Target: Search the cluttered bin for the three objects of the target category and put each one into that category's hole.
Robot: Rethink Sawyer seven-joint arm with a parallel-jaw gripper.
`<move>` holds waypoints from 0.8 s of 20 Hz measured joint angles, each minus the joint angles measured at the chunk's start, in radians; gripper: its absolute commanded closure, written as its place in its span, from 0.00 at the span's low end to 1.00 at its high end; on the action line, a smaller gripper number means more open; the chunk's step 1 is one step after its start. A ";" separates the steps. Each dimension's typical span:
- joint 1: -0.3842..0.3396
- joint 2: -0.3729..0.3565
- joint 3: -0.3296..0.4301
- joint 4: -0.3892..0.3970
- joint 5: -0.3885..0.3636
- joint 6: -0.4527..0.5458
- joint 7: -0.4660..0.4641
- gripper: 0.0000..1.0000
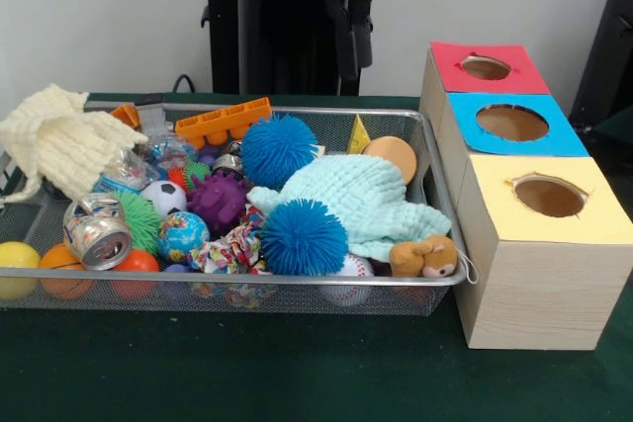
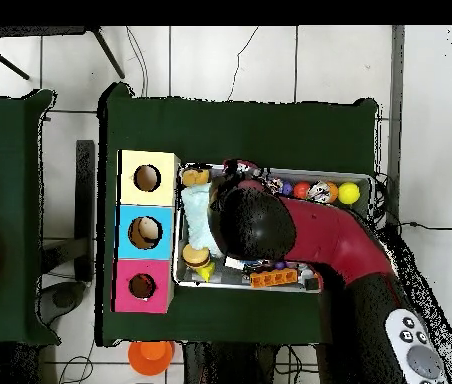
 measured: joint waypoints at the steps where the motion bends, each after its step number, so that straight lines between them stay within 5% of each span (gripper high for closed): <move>1: -0.001 0.010 0.004 -0.004 0.002 -0.008 0.000 0.00; 16: 0.034 0.158 0.009 -0.108 0.000 -0.083 0.000 0.00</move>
